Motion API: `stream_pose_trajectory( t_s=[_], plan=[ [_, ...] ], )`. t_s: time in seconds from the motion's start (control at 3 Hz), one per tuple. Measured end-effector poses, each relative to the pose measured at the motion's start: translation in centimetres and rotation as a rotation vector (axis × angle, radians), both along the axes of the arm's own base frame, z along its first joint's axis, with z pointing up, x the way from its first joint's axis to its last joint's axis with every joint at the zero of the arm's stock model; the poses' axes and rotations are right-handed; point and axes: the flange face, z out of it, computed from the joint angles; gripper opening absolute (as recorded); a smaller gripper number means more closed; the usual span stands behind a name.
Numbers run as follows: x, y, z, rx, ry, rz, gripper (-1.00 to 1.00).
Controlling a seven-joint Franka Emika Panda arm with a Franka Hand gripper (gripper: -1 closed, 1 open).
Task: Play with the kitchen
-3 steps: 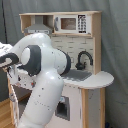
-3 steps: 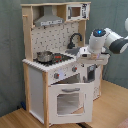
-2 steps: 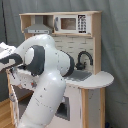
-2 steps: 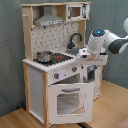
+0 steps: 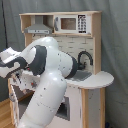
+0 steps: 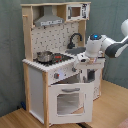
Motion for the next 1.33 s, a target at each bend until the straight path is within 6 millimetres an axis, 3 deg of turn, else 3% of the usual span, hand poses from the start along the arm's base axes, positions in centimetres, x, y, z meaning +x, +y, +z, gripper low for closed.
stream_pose_trajectory(
  t_s=[0.33,1.33],
  plan=[
    [0.1,-0.1,-0.3,0.003,0.004,0.004,-1.00],
    [2.4,-1.6,-5.2,0.121,0.064,0.037,-1.00]
  ],
)
